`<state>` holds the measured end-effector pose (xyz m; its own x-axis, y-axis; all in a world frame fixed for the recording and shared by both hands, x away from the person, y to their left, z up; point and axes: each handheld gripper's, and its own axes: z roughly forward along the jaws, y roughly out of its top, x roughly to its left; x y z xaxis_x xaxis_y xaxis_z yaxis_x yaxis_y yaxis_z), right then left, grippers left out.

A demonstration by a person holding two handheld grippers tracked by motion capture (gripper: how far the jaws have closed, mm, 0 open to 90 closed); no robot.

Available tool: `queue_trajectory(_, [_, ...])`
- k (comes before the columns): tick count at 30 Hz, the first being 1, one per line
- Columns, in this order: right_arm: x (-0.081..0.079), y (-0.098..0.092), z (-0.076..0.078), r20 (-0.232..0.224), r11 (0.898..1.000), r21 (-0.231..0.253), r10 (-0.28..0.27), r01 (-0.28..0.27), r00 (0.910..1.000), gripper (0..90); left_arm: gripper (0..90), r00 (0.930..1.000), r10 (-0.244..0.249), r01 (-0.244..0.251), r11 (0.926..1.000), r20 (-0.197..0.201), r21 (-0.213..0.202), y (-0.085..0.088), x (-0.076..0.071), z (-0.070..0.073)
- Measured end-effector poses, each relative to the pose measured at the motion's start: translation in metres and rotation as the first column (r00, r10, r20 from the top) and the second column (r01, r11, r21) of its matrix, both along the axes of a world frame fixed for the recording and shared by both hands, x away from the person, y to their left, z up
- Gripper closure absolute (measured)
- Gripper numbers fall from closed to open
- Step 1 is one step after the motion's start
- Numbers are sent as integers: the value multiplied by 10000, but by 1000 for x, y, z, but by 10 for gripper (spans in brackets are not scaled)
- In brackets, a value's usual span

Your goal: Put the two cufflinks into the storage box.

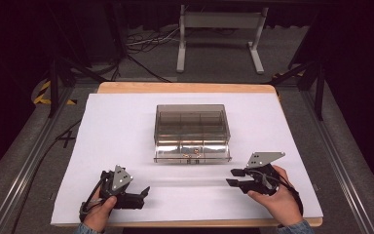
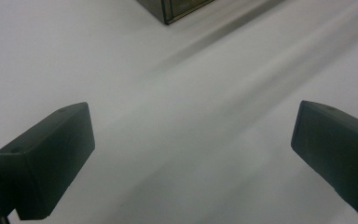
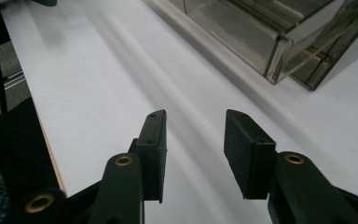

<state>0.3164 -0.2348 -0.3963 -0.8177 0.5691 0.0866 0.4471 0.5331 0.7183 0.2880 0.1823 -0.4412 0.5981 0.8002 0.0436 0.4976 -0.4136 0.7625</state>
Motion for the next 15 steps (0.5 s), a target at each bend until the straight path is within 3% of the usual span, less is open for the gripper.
queue_trajectory(15, [4, -3, -31, -19, 9990, -201, -397, 396, 9992, 572, 1, 10000, 9, -9, 10000, 8, 42, 1, 1, -1])
